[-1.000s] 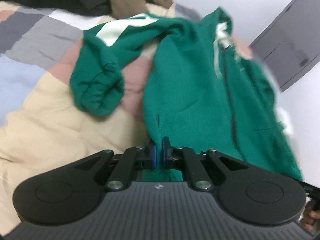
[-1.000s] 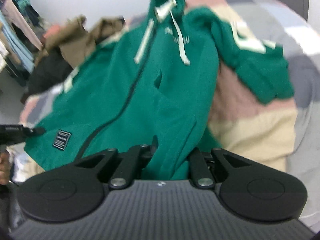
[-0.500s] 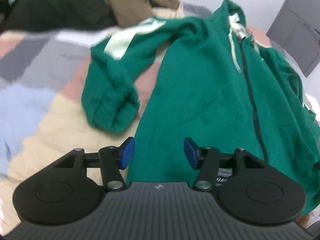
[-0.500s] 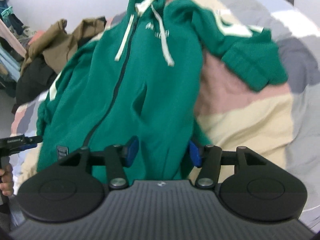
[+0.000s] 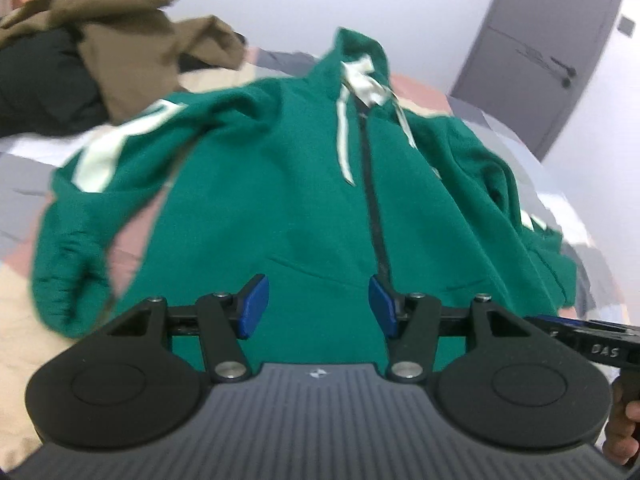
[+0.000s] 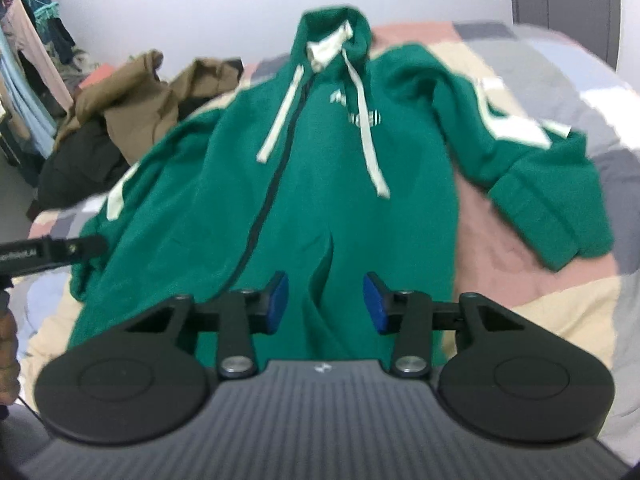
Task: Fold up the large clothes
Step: 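Open both grippers and hover over the flattened hoodie front, then grasp a hoodie sleeve cuff with the right gripper and lift it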
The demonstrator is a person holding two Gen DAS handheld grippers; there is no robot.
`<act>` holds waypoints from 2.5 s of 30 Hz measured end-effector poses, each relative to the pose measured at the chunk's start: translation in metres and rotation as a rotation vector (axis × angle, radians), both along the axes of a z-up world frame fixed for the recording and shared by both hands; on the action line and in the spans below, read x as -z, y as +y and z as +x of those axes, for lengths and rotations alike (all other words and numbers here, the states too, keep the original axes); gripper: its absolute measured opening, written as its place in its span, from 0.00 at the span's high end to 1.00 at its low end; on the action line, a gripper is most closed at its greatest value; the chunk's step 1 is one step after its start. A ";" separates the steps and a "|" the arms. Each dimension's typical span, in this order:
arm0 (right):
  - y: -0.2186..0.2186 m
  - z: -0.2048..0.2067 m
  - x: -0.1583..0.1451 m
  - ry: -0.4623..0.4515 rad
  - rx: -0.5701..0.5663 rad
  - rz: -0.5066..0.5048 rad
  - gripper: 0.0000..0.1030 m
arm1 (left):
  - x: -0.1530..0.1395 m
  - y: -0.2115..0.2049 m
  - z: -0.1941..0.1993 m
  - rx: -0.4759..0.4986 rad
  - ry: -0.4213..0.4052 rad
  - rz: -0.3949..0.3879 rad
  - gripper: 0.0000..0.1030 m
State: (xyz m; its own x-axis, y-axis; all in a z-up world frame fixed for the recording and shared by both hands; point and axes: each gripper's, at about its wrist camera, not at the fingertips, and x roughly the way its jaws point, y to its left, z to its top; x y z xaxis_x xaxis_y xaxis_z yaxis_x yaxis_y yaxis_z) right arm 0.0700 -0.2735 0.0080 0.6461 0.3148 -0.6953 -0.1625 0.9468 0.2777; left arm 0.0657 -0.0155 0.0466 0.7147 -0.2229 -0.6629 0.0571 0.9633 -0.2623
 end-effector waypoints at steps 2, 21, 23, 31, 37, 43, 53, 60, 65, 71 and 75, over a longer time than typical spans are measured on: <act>0.001 0.004 0.014 0.028 -0.007 -0.011 0.58 | 0.013 -0.013 0.006 0.021 0.002 0.020 0.40; 0.009 0.033 0.067 0.126 0.004 -0.112 0.60 | 0.089 -0.035 0.055 0.064 0.050 0.139 0.40; 0.011 0.031 0.064 0.115 -0.004 -0.122 0.59 | 0.092 -0.034 0.056 0.061 0.058 0.134 0.41; -0.013 0.028 0.034 0.031 0.047 -0.043 0.58 | 0.093 -0.036 0.055 0.061 0.058 0.136 0.40; -0.049 0.035 0.015 -0.036 0.162 -0.042 0.57 | 0.093 -0.037 0.054 0.059 0.055 0.140 0.40; -0.088 0.059 0.011 -0.073 0.335 -0.090 0.21 | 0.092 -0.036 0.052 0.054 0.051 0.129 0.40; -0.111 0.102 0.059 0.013 0.310 -0.284 0.19 | 0.091 -0.029 0.051 0.063 0.043 0.069 0.40; -0.088 0.109 0.088 0.008 0.199 -0.523 0.24 | 0.091 -0.025 0.052 0.058 0.029 0.041 0.40; -0.101 0.102 0.055 -0.053 0.335 -0.454 0.78 | 0.087 -0.014 0.048 0.037 0.016 -0.006 0.40; -0.143 0.089 -0.035 -0.168 0.508 -0.344 0.84 | 0.078 0.002 0.043 0.018 -0.010 -0.071 0.40; -0.171 0.083 -0.119 -0.278 0.595 -0.279 0.85 | 0.076 0.011 0.042 -0.001 -0.014 -0.108 0.40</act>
